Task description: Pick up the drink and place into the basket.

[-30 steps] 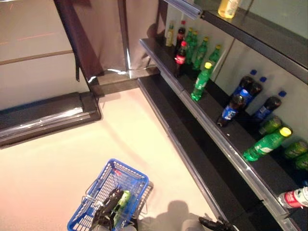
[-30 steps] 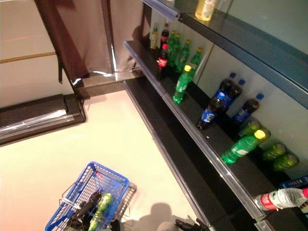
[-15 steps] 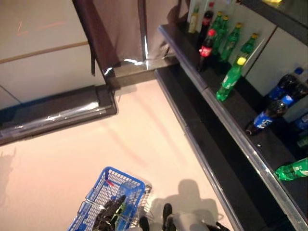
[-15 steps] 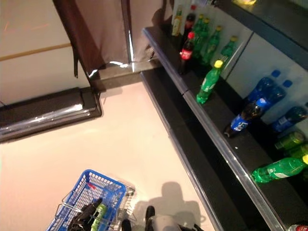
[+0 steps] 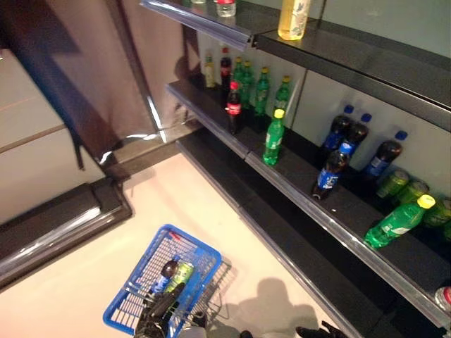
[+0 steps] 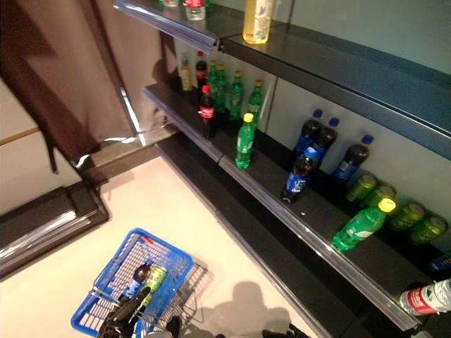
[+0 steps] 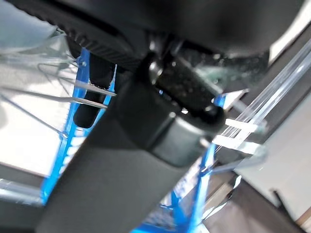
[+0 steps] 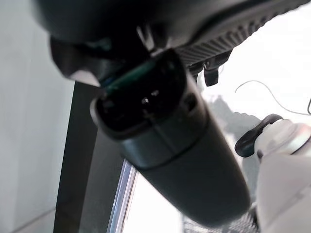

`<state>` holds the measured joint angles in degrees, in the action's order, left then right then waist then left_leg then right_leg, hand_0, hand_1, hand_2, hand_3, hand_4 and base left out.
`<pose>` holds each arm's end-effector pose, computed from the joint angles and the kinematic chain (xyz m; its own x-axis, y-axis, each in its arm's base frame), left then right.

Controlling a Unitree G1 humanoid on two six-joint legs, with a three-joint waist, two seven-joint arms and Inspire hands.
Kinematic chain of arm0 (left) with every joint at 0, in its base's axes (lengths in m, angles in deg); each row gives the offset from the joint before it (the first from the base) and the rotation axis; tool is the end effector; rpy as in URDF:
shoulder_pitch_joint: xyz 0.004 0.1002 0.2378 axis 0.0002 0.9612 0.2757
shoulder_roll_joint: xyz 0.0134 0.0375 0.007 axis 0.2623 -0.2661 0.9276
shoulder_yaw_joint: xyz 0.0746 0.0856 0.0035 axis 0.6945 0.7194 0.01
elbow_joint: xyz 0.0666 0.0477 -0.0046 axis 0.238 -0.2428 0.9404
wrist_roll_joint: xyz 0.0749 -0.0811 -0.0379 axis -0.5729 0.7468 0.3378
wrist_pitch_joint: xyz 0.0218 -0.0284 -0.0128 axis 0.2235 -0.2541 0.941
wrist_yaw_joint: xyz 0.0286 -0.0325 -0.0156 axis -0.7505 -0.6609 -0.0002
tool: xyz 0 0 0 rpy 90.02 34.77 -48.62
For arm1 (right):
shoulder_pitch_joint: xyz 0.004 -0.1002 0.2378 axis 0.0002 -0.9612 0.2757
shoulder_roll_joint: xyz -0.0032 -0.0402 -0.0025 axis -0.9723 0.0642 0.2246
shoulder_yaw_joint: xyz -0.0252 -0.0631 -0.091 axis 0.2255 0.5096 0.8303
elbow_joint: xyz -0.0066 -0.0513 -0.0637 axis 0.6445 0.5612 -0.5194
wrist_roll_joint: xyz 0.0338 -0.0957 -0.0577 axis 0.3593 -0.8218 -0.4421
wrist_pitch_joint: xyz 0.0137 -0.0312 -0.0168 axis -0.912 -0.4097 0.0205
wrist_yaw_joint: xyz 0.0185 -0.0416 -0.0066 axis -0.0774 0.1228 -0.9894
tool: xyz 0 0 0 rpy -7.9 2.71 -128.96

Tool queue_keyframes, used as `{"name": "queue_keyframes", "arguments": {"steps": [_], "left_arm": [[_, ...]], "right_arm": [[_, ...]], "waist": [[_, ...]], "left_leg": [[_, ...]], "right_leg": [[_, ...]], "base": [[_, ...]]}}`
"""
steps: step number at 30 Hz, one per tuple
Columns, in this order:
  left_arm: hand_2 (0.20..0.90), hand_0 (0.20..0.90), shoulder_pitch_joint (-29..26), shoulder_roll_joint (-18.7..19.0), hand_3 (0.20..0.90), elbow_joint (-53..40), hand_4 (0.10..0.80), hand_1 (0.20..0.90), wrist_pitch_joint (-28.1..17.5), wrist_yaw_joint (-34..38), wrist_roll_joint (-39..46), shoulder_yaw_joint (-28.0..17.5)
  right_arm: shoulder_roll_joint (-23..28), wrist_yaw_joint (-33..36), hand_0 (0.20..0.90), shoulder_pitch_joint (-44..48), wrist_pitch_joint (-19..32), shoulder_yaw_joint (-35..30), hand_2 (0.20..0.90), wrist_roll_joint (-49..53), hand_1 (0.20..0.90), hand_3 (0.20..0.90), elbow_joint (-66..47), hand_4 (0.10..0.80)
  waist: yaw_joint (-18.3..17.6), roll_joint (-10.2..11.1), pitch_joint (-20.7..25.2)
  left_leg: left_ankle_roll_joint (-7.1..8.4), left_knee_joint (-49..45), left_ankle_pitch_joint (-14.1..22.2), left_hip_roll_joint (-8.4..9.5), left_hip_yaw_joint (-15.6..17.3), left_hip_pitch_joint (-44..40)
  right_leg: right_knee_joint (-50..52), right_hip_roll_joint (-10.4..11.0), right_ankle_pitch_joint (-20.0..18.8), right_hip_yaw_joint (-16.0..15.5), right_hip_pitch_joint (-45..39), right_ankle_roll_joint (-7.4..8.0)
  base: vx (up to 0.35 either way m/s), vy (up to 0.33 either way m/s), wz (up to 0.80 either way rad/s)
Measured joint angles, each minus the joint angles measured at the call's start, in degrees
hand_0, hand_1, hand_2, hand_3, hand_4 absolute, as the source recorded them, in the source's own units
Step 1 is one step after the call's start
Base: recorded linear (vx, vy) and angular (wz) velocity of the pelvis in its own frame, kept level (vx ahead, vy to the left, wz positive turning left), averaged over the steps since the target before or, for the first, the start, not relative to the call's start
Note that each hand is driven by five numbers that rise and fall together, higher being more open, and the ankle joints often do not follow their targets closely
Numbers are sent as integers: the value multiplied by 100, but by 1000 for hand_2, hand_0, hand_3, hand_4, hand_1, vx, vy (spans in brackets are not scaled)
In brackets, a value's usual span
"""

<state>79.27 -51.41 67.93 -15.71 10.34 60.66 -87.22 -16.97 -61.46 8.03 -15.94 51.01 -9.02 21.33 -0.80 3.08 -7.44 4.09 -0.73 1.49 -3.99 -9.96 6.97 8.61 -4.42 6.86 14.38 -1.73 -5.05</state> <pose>0.0859 0.2124 -0.1346 0.5828 0.2545 -0.7717 -0.7302 0.5807 -0.3600 0.0547 -0.2349 -0.1406 0.3371 -0.2246 -0.9143 0.3167 0.9416 -0.1145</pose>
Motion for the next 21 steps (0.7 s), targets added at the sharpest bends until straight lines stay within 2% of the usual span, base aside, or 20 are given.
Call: {"name": "queue_keyframes", "arguments": {"steps": [2,3,4,5,6,7,8,10,11,12,13,14,15,16,18,21], "left_arm": [[300,300,-67,-94,200,26,100,300,-4,-61,-9,-35],[300,300,-144,-111,200,52,100,300,-3,-77,-136,-25],[300,300,-121,-126,200,46,100,300,11,-99,-218,1],[300,300,-129,-117,200,64,100,300,70,-78,-225,-16],[300,300,-26,-117,200,104,100,300,137,-59,-227,-28],[300,300,-130,-25,200,130,100,300,191,-53,-249,14],[300,300,-272,-9,200,301,100,300,250,-42,-395,137],[300,300,-351,6,200,302,100,300,297,-2,-546,252],[300,300,-331,20,200,270,100,300,301,-2,-543,251],[300,300,-218,69,200,214,100,300,302,-10,-546,256],[300,300,-208,103,200,223,100,300,322,-8,-541,251],[300,300,-165,111,200,229,100,300,340,-3,-526,149],[300,300,-152,111,200,228,100,300,339,-3,-520,98],[300,300,-121,166,200,230,100,300,338,-3,-516,16],[300,300,-16,210,200,214,100,300,339,-9,-515,-27],[300,300,21,196,200,222,100,300,339,4,-510,-243]], "right_arm": [[-5,-44,900,27,11,-59,900,-28,900,900,123,800],[18,-43,900,69,12,-65,900,-32,900,900,180,800],[53,-47,900,70,7,-112,900,-58,900,900,237,800],[46,-48,900,91,-5,-99,900,-98,900,900,245,800],[-14,-51,900,78,-1,-78,900,-146,900,900,237,800],[-94,-54,900,12,36,-74,900,-152,900,900,183,800],[-190,-33,900,-62,31,-170,900,-139,900,900,150,800],[-336,-24,900,-205,-56,-289,900,-134,900,900,149,800],[-337,-7,900,-200,-28,-350,900,-144,900,900,134,800],[-292,-9,900,-152,-1,-387,900,-192,900,900,116,800],[-263,-14,900,-157,66,-313,900,-273,900,900,54,800],[-270,3,900,-129,115,-303,900,-275,900,900,4,800],[-257,3,900,-120,118,-314,900,-273,900,900,-9,800],[-235,4,900,-113,109,-303,900,-264,900,900,-25,800],[-228,30,900,-127,93,-283,900,-258,900,900,-18,800],[-197,71,900,-198,72,-178,900,-251,900,900,-25,800]], "waist": [[71,19,-63],[57,-41,-85],[97,-175,-124],[98,-172,-137],[75,-81,-114],[-68,0,-110],[-252,20,-148],[-264,-35,-192],[-241,-64,-232],[-143,-94,-243],[-184,-89,-243],[-185,-70,-242],[-164,-72,-242],[-118,-62,-236],[-18,-65,-234],[44,-68,-220]], "left_leg": [[-10,274,-98,-98,-178,17],[-28,284,-109,-132,-176,-69],[76,360,-359,-185,-113,-257],[108,325,-715,-121,32,-374],[130,275,-804,19,115,-420],[9,251,-742,191,171,-471],[-149,289,-781,396,159,-520],[-318,379,-737,490,293,-719],[-365,402,-705,462,428,-794],[-408,499,-689,419,747,-942],[-447,497,-633,429,819,-978],[-529,568,-572,448,1036,-1042],[-529,568,-557,434,1105,-1046],[-497,567,-515,392,1253,-1047],[-415,568,-471,254,1615,-1055],[-232,566,-467,42,1749,-1088]], "right_leg": [[-11,17,84,374,-82,146],[4,33,158,508,-133,288],[145,45,329,371,-108,442],[238,156,410,252,-114,556],[207,311,486,76,-190,673],[169,557,495,-133,-231,758],[274,796,549,-481,-245,858],[632,938,508,-675,-128,945],[747,988,481,-843,-67,1025],[976,1072,493,-1197,108,1042],[912,1130,428,-1416,144,1051],[819,1266,266,-1859,247,1085],[797,1281,267,-1950,263,1081],[475,1236,186,-2215,257,997],[31,1240,-57,-2679,178,978],[-504,955,-355,-2653,-51,836]], "base": [[308,437,-107],[297,490,-121],[222,374,-140],[210,393,-138],[224,410,-101],[279,500,-41],[224,404,0],[106,220,-18],[28,97,-92],[32,111,-105],[43,130,-120],[45,98,-77],[35,113,-86],[32,97,-65],[87,62,-71],[99,-6,-41]]}}
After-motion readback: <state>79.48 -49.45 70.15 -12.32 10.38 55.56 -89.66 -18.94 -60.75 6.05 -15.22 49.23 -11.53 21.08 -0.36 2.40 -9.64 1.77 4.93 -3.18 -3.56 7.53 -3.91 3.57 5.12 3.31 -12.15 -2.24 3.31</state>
